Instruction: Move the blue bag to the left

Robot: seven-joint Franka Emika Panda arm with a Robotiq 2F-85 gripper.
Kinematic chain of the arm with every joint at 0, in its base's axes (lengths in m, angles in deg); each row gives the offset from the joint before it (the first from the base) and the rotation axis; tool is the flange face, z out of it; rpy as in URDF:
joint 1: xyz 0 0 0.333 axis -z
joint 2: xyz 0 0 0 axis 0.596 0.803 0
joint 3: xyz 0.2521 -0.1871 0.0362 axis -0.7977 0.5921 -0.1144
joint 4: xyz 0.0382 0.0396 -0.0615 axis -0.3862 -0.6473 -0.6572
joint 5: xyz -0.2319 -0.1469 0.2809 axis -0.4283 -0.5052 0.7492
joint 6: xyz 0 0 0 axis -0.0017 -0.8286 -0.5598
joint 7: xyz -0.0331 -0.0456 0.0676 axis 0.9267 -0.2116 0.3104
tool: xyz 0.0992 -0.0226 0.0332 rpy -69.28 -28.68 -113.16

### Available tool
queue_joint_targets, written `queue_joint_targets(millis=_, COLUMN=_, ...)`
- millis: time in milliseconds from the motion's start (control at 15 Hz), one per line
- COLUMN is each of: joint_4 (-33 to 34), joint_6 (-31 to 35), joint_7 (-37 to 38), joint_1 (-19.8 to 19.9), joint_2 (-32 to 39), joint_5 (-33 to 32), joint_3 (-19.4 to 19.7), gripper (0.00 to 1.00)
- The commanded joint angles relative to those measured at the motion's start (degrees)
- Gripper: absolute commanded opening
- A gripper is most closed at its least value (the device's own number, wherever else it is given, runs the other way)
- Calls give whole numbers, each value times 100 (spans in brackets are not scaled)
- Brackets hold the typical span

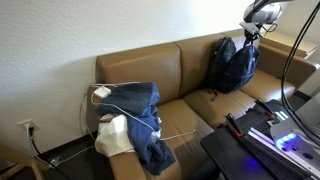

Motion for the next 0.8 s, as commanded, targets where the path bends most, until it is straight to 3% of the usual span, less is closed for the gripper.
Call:
queue_joint_targets(millis=0, joint_4=-605, joint_6=-301, joint_7=-975, joint_1=458, joint_2=-1216, joint_5=638, joint_3=-644, gripper=4)
queue_joint_targets(millis=267, joint_4=-1168, joint_6=-787, joint_7=-2295, joint_1=690, joint_2=-2002, joint_5=1330, joint_3=-991, gripper=4)
queue_joint_targets(millis=733, joint_4=-2065, joint_6=-2108, joint_7=-4237, joint_1=531, joint_2=-3307, joint_5=1637, joint_3=-873, gripper=4)
